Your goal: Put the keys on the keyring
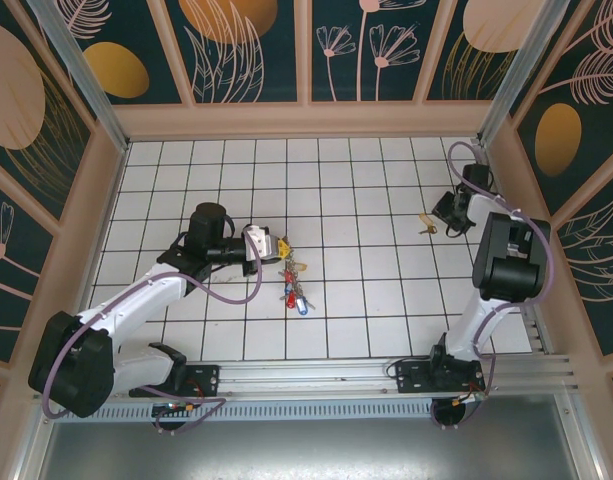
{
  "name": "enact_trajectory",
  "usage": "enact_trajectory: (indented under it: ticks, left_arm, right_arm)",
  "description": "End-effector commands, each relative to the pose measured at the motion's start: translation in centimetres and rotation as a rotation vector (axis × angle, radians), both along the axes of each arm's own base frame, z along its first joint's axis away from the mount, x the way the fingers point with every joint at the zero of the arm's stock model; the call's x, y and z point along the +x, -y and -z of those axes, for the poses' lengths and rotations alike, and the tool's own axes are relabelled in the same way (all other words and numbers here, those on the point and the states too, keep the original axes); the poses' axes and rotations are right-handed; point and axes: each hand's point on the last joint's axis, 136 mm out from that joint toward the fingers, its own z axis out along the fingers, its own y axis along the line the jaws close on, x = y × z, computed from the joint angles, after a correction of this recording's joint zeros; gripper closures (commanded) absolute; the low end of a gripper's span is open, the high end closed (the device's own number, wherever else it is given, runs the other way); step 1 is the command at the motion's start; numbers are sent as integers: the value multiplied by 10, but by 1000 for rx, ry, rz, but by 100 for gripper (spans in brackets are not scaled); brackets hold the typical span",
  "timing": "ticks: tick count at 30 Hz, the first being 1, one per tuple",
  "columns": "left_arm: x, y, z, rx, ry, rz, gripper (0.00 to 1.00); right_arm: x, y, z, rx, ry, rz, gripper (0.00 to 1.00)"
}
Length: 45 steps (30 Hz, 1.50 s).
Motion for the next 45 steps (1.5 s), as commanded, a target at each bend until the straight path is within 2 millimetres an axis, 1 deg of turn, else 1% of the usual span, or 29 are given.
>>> enact_trajectory:
  ticks: [1, 3, 10, 14, 17, 21, 29, 31, 34, 37, 40, 41, 45]
  left_arm:
    - [1, 1, -17, -25, 57, 12, 100]
    - [2, 2, -16, -29, 50, 14, 100]
    - [2, 2, -16, -30, 49, 16, 100]
    - [0, 2, -13, -24, 42, 21, 100]
    - [-1, 2, -13, -27, 40, 27, 100]
    - [-1, 2, -14, -28, 41, 28, 100]
    - [-3, 3, -12, -30, 32, 35, 100]
    - [-3, 2, -12, -28, 32, 33, 100]
    - [-4, 1, -15, -30, 34, 31, 100]
    - [-7, -2, -11, -5, 39, 28, 100]
    - [-10, -5, -8, 20, 35, 22, 100]
    - [-10, -6, -8, 23, 36, 17, 100]
    - [-13, -9, -6, 24, 42, 10, 100]
  right_arm:
    - [1, -18, 2, 37, -21, -119, 67]
    - [-1, -20, 7, 41, -41, -134, 70]
    - [-15, -28, 15, 52, -79, -175, 70]
    - [-20, -28, 19, 44, -94, -185, 71]
    - [-21, -34, 19, 52, -85, -213, 79]
    - [-21, -41, 13, 48, -66, -246, 82]
    - [-20, -48, 5, 57, -33, -288, 100]
    - [-20, -54, 4, 61, -28, -310, 100]
    - [-23, -76, -1, 71, -16, -393, 100]
    - [-31, -113, -7, 57, -11, -491, 100]
    - [-44, -158, -14, 65, -5, -562, 100]
    - [-50, -176, -14, 68, -6, -589, 100]
    - [-77, -239, -5, 91, -42, -708, 100]
